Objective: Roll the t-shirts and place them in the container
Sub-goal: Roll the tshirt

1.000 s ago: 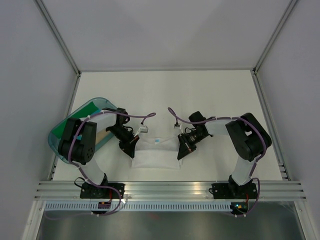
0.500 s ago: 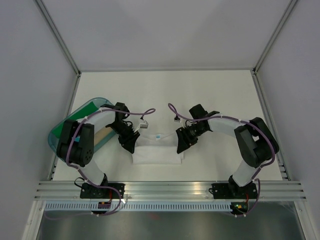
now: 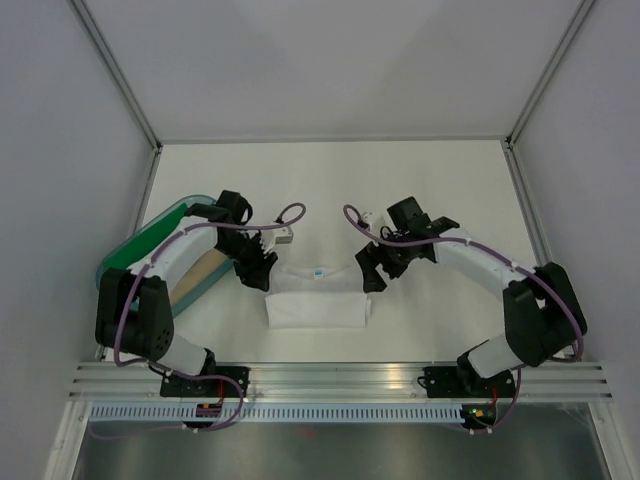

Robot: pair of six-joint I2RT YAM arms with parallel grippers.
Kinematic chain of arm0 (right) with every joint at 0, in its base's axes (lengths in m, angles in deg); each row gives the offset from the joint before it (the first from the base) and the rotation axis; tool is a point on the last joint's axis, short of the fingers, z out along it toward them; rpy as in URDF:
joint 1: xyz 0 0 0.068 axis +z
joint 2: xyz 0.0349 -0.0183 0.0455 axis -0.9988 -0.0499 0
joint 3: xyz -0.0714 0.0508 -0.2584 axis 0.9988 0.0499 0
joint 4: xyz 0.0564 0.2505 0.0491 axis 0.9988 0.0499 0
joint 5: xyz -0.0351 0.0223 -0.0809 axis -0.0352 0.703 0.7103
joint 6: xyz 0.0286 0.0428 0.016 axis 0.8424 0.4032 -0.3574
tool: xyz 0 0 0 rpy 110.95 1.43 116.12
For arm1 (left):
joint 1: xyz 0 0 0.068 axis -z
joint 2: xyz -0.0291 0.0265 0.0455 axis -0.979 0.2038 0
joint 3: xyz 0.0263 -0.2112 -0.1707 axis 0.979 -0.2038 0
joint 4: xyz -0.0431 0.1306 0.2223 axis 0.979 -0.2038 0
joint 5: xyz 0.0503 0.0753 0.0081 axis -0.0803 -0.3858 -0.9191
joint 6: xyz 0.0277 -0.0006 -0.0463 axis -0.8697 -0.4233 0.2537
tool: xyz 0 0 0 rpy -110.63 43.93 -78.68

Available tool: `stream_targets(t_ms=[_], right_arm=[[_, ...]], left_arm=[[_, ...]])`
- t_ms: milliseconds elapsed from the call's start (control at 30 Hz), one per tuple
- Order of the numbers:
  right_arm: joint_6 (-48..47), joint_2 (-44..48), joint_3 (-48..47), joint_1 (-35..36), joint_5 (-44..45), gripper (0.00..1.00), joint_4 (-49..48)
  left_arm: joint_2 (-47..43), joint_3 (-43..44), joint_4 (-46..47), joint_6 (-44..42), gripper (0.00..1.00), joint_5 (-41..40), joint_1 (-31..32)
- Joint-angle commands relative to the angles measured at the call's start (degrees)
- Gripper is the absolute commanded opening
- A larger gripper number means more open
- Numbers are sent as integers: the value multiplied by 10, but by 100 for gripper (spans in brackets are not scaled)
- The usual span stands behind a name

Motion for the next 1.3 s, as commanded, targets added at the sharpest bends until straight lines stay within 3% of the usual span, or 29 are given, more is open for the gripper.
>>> stream_targets(t_ms=[0, 100, 167, 267, 300, 367, 433, 500, 600, 733, 800, 967, 1133, 1267], right_arm=[[-56, 122, -12, 2, 166, 98, -56], [-145, 220, 11, 29, 304, 98, -142], [-172, 251, 39, 35, 325, 98, -226], [-97, 238, 63, 31, 323, 98, -309], [-51, 228, 61, 30, 296, 98, -309], [-68, 185, 21, 30, 209, 98, -236], [-65, 141, -32, 30, 133, 86, -148], [-22, 126, -47, 34, 125, 68, -115], [9, 157, 2, 60, 145, 60, -137], [211, 181, 50, 79, 175, 51, -143], [259, 184, 77, 79, 190, 47, -129], [273, 265, 170, 129, 215, 45, -200], [277, 212, 114, 134, 214, 47, -190], [320, 188, 104, 133, 220, 63, -182]], left_arm=[[-85, 17, 54, 26, 52, 14, 2], [-159, -1, 121, 21, 56, -27, 9], [-197, -16, 133, -26, 61, -46, 27], [-196, -52, 133, -20, 66, -61, 52], [-190, -55, 129, -7, 65, -64, 64], [-176, -60, 127, 39, 63, -82, 78], [-171, -60, 128, 84, 60, -93, 84], [-186, -65, 128, 100, 59, -93, 84], [-218, -95, 133, 101, 59, -96, 85], [-254, -148, 142, 160, 58, -144, 90], [-281, -168, 142, 173, 57, -161, 93], [-343, -223, 157, 144, 53, -148, 98], [-357, -219, 184, 162, 55, -144, 107], [-414, -196, 172, 173, 67, -148, 108]])
